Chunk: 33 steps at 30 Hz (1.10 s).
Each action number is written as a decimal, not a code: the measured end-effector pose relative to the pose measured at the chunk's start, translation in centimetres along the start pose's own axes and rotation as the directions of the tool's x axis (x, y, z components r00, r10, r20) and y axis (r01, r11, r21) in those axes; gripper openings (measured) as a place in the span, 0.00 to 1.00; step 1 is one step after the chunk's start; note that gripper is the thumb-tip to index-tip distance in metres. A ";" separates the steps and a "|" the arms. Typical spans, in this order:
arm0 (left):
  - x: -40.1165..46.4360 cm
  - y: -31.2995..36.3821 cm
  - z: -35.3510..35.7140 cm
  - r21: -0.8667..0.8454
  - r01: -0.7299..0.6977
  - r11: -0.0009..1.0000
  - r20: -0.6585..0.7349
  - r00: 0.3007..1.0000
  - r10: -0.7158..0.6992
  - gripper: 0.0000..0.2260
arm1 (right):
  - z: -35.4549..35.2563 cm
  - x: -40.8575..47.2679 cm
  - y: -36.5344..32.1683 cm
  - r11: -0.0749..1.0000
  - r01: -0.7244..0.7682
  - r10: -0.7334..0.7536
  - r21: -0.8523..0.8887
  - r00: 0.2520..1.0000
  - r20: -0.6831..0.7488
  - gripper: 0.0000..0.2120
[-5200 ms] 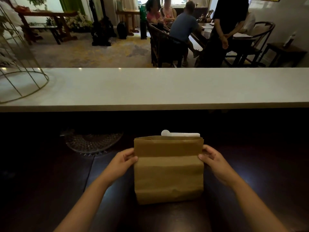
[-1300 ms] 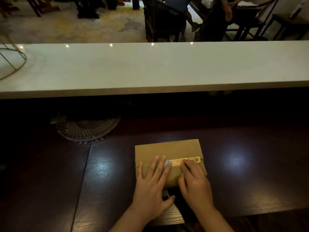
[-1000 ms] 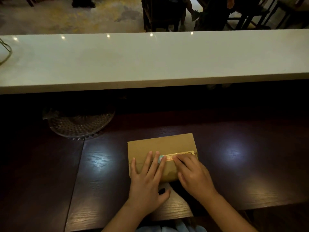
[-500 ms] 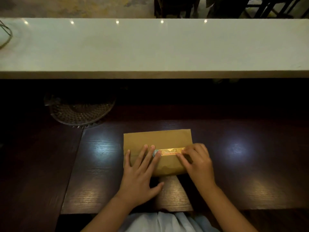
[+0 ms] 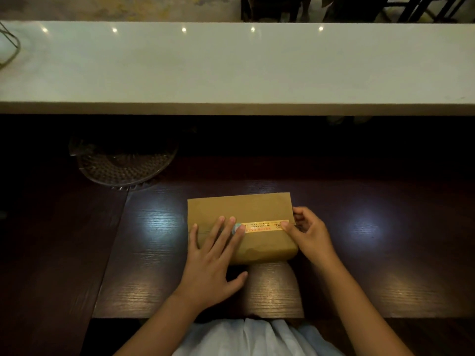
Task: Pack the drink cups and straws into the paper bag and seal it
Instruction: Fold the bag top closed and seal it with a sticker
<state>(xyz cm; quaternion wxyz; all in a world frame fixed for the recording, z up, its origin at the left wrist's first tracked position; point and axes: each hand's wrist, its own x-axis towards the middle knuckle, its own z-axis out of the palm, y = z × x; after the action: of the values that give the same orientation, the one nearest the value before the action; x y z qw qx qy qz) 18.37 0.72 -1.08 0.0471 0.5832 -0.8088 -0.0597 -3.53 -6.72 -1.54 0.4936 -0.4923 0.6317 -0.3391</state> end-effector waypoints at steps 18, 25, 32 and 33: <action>6.1 -2.1 -1.4 0.061 -0.087 0.994 0.067 0.994 0.083 0.33 | -1.9 1.7 -1.0 0.980 0.129 -0.149 -0.154 0.981 -0.123 0.07; 8.7 4.5 -1.5 -0.120 0.138 0.983 0.107 0.986 -0.125 0.42 | -3.3 0.9 -2.4 0.887 0.237 -0.306 -0.396 0.944 -0.122 0.04; 10.2 7.3 -2.5 -0.465 0.140 0.874 0.076 0.990 -0.117 0.49 | -2.6 0.4 -3.3 0.894 0.268 -0.405 -0.359 0.825 -0.395 0.03; 11.2 7.3 -3.0 -0.529 0.142 0.836 0.091 0.990 -0.110 0.48 | -2.7 0.2 -3.8 0.904 0.271 -0.404 -0.331 0.798 -0.448 0.03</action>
<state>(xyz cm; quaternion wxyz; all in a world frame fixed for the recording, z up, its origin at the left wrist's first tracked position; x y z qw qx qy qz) 8.44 -7.75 3.10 0.1804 0.5969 -0.7211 -0.3019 -5.00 -8.18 2.61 0.1752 -0.5494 0.6774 -0.4567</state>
